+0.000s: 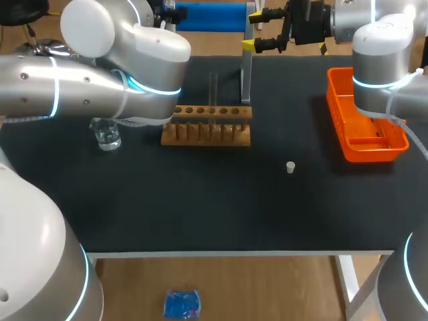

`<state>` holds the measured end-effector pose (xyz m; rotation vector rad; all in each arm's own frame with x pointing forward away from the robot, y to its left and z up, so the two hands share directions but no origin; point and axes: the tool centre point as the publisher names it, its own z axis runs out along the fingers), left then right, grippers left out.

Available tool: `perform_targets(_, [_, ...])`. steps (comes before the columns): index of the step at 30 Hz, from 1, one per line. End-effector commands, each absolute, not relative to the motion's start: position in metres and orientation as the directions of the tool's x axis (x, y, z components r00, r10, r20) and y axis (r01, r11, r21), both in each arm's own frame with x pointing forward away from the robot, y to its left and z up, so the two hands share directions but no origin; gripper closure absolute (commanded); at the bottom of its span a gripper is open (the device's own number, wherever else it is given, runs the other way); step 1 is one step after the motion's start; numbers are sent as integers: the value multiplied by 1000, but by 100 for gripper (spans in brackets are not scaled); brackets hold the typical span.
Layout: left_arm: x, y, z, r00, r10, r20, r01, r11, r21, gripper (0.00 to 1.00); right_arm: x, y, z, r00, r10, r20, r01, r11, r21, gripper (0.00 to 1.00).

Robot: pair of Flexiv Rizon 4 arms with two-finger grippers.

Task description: Invert the test tube, pick up the pipette, mount the tip to pipette, aspirate from beaker and dispense into the tube, eject the tip, return the pipette, and cap with the stopper.

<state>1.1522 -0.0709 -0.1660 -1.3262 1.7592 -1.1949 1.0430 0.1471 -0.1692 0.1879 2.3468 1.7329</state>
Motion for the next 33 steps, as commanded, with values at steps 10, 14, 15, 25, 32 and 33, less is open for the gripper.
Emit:
perform_targets(10, [1120, -65, -114, -615, -789, -6, -233, 189, -954, 0, 1043, 146, -168, -969, 228, -97, -25, 300, 954, 0])
perform_targets(14, [1106, -65, -100, -758, -652, -16, -162, 212, -964, 0, 1043, 146, -168, -969, 228, -97, -25, 300, 954, 0])
perform_targets(15, [1102, -65, -97, -783, -622, -15, -162, 227, -960, 0, 1043, 146, -168, -969, 228, -97, -25, 300, 954, 0])
perform_targets(25, [1062, -63, -76, -973, -231, 30, -77, 198, -977, 0, 1043, 146, -168, -969, 228, -97, -25, 300, 954, 0])
perform_targets(32, [1026, -63, -75, -1000, 28, 9, -5, 159, -987, 0, 1043, 146, -168, -969, 228, -97, -25, 300, 954, 0])
perform_targets(33, [1020, -63, -75, -997, 71, 6, 5, 162, -987, 0, 1043, 146, -168, -969, 228, -97, -25, 300, 954, 0])
